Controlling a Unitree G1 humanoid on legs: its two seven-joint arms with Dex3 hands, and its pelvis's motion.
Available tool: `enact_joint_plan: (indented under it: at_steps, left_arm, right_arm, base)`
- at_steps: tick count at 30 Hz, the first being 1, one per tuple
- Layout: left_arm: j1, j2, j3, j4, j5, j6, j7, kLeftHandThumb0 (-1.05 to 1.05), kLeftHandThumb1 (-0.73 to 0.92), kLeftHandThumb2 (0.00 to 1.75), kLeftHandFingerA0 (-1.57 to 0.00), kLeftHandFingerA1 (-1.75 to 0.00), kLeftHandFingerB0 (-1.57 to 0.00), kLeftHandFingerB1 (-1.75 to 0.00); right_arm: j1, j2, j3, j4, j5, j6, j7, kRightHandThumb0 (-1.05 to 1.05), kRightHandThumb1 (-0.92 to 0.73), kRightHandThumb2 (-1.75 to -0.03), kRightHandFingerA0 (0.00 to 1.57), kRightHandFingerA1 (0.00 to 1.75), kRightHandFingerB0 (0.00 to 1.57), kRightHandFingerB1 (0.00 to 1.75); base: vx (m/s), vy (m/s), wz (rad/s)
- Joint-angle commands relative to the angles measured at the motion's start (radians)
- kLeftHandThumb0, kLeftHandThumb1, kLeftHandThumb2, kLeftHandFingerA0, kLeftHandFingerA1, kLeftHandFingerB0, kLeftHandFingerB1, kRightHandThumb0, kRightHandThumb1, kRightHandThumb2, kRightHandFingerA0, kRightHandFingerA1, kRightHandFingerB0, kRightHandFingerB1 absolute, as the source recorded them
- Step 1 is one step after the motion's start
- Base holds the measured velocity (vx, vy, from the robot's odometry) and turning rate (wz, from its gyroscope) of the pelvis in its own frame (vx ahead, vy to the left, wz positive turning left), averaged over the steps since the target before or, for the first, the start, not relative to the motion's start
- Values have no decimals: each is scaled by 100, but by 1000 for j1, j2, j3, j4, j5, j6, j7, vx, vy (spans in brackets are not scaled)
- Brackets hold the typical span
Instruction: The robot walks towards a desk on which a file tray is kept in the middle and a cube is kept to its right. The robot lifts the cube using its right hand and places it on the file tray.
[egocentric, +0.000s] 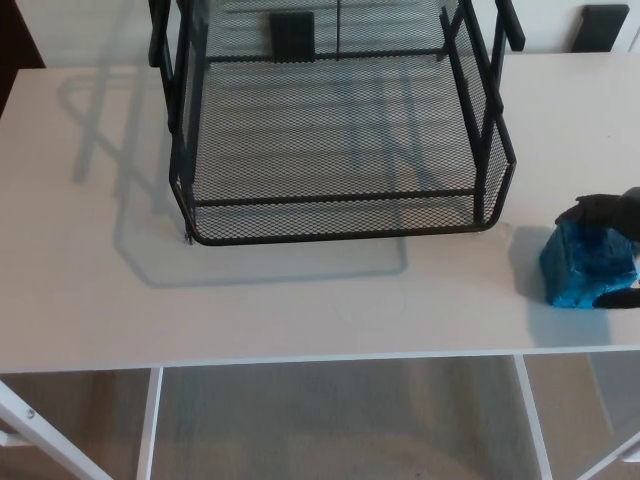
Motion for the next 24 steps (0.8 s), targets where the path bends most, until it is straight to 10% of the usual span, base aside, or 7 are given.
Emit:
enact_joint_plan:
  at_steps: [1, 13, 14, 15, 24]
  left_arm:
    - [24, 23, -10, -18, 11, -51, -11, -78, 92, 67, -46, -55, -28, -43]
    - [14, 25, -24, 6, 25, -64, -8, -76, 91, 67, -47, -54, -29, -41]
    - [33, 26, -15, -41, 11, -44, -16, -77, 73, 107, -45, -65, -24, -54]
    - [33, 25, -16, -46, 12, -38, -15, -76, 92, 67, -46, -56, -27, -43]
    - [-4, 17, -42, -8, 35, -54, -3, -77, 92, 68, -47, -52, -27, -41]
  right_arm:
    - [142, 8, 58, 28, -242, -115, -530, -26, -65, -63, 92, 157, 96, 58]
    - [222, 33, 28, 55, -214, -204, -708, -16, -63, -69, 100, 147, 97, 68]
    - [220, 15, 14, 39, -203, -214, -691, -21, -61, -69, 96, 150, 94, 69]
    - [218, 5, 5, 35, -198, -223, -689, -20, -61, -65, 94, 158, 93, 66]
    - [170, -65, -153, -69, -115, -190, -632, -19, -64, -67, 94, 153, 95, 60]
  base:
    - [0, 0, 0]
    - [0, 0, 0]
    - [0, 0, 0]
    - [0, 0, 0]
    - [0, 0, 0]
